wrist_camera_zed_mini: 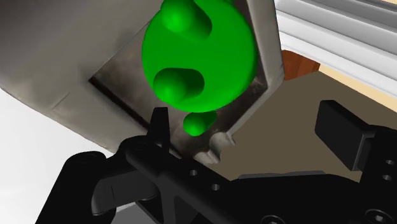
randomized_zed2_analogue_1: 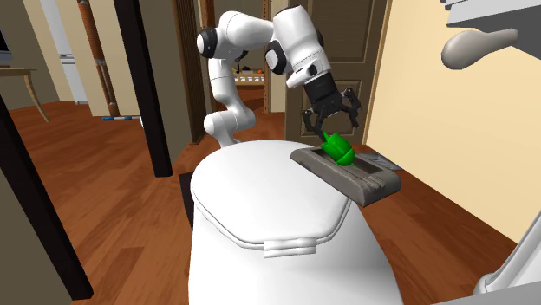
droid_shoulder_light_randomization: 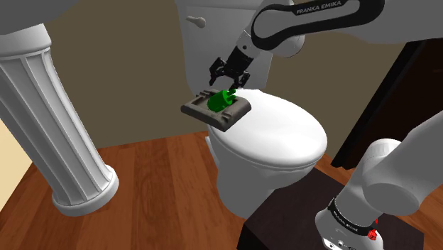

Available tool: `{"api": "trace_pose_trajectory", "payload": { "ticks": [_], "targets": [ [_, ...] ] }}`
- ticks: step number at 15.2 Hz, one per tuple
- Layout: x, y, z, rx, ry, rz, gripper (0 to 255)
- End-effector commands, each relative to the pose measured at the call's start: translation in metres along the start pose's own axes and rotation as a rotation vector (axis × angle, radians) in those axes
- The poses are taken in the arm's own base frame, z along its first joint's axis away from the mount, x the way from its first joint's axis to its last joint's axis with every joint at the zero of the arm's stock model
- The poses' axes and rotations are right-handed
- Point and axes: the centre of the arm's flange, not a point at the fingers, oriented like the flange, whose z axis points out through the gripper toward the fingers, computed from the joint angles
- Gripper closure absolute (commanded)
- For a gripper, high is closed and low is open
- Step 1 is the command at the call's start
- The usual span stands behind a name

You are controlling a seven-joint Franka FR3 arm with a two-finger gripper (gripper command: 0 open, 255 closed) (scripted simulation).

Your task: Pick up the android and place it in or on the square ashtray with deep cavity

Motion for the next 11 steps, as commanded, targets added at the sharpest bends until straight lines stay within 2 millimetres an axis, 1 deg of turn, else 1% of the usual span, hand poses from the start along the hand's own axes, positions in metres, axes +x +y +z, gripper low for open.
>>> {"api": "trace_pose_trajectory", "payload": {
  "ticks": [1,3,11],
  "targets": [
    [0.0,0.0,-0.02,0.0,0.0,0.0,0],
    [0.0,0.0,-0.043,0.0,0.0,0.0,0],
    [0.0,0.0,-0.043,0.0,0.0,0.0,0]
  ]
}}
